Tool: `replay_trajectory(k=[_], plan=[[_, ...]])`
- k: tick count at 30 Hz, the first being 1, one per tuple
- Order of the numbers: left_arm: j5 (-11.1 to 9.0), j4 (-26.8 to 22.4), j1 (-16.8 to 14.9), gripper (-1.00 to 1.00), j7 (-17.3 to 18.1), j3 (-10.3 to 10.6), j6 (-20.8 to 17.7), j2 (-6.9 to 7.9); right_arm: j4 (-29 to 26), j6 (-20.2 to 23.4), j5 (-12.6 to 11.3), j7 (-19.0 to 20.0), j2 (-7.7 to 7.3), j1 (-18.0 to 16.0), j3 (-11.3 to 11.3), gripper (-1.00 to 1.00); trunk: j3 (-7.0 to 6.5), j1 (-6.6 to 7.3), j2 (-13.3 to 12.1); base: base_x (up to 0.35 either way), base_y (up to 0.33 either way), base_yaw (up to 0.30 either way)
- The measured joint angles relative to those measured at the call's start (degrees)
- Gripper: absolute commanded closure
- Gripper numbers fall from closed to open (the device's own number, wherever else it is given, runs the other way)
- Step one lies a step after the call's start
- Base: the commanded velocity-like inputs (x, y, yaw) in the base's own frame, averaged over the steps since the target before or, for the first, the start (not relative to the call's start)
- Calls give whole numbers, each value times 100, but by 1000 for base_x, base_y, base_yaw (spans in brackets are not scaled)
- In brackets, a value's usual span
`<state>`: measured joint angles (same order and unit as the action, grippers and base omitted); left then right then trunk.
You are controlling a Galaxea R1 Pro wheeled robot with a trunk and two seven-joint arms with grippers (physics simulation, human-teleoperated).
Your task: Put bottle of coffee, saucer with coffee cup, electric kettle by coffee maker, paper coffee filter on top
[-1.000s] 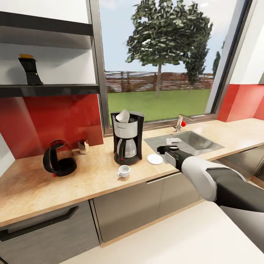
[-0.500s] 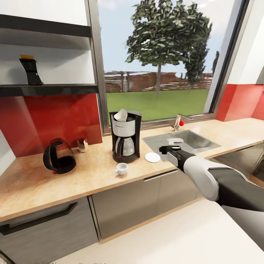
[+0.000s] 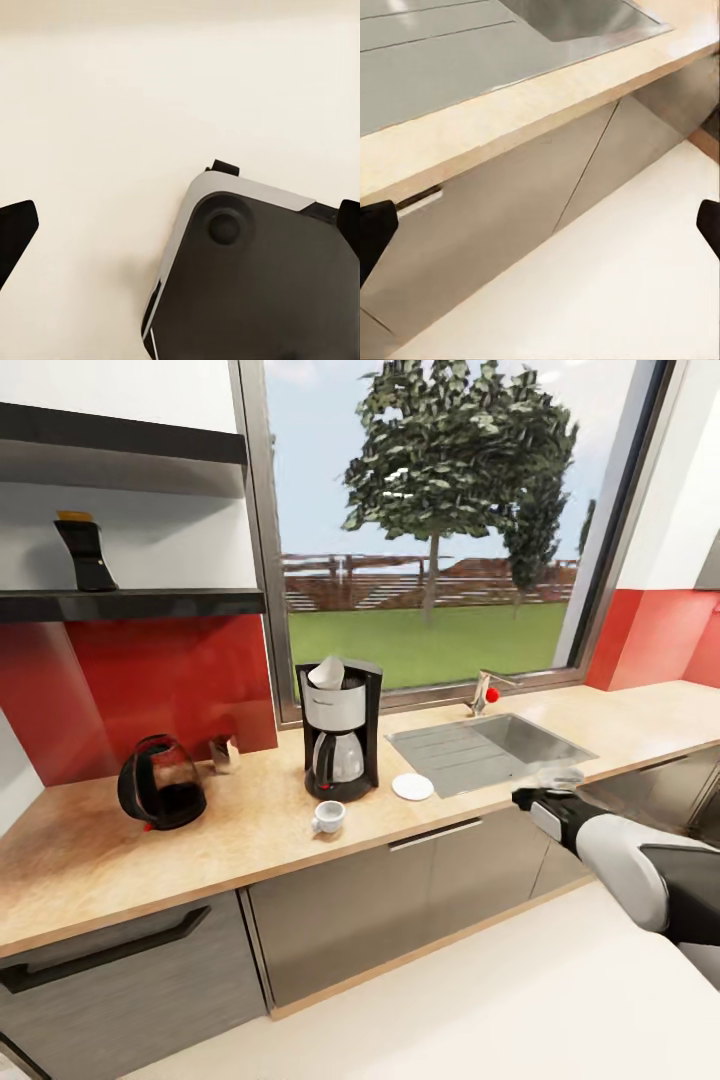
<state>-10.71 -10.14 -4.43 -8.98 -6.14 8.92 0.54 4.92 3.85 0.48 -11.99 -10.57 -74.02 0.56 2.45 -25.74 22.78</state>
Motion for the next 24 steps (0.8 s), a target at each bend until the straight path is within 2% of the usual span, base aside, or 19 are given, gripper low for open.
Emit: replay_trajectory(k=[1, 3, 8, 12, 14, 17, 19, 22, 24], plan=[[1, 3, 0, -100, -1, 0, 0, 0, 0, 4, 3, 6, -38, 120, 2, -100, -1, 0, -1, 0, 0, 0], [3, -1, 0, -100, -2, 0, 0, 1, 9, 57, 4, 20, -91, 714, -1, -100, 0, -1, -3, 0, 0, 0], [3, -1, 0, -100, -3, 0, 0, 1, 16, 92, 17, 76, -67, 1303, 12, -100, -1, 0, 0, 0, 0, 0], [3, -1, 0, -100, -3, 0, 0, 2, 24, 131, 21, 596, -31, 1708, 18, -100, -1, 0, 0, 0, 0, 0], [3, -1, 0, -100, -3, 0, 0, 6, 29, 286, 22, 1052, 25, 1895, 19, -100, -1, 0, 0, 0, 0, 0], [3, 0, 0, -100, -2, 1, 0, 8, 32, 742, 28, 1573, 195, 2075, 21, -100, -1, 0, 0, 0, 0, 0], [3, -2, -1, -100, -3, 1, 5, 9, 35, 1069, 40, 1832, 400, 2222, 18, -100, -1, 0, 0, 0, 0, 0], [4, -24, -1, -100, -2, -2, 24, 15, 36, 1228, 60, 1953, 664, 2456, 19, -100, -1, 0, 0, 0, 0, 0], [15, -157, -2, -100, 3, -13, 153, 22, 38, 1273, 73, 1996, 949, 2724, 17, -100, 0, 0, 0, 0, 0, 0]])
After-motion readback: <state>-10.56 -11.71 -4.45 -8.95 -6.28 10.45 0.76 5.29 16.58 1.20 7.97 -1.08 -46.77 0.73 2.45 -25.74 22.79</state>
